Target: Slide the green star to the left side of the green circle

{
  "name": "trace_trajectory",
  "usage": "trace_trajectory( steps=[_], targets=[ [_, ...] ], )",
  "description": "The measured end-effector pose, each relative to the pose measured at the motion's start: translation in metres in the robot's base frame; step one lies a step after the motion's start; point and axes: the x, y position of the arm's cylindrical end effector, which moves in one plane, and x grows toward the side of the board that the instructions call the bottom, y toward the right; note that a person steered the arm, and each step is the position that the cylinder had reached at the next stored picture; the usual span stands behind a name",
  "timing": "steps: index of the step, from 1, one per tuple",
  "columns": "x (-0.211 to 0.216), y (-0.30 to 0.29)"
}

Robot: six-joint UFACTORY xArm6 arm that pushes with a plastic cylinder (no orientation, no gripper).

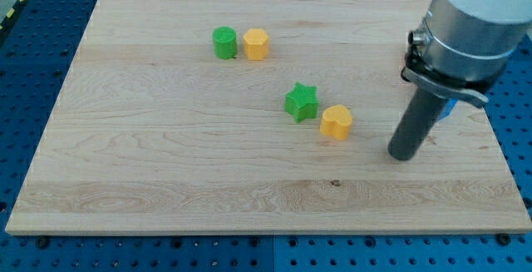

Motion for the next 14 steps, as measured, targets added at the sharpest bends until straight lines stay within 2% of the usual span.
trace_trajectory(
  steps=[1,2,3,5,6,9,12,14],
  targets=[
    [-0.036,-0.018],
    [-0.049,-0.054],
    [-0.051,-0.096],
    [-0.057,-0.103],
    [-0.076,-0.109],
    [-0.107,-0.167],
    [-0.114,-0.255],
    [-0.112,-0.216]
  ],
)
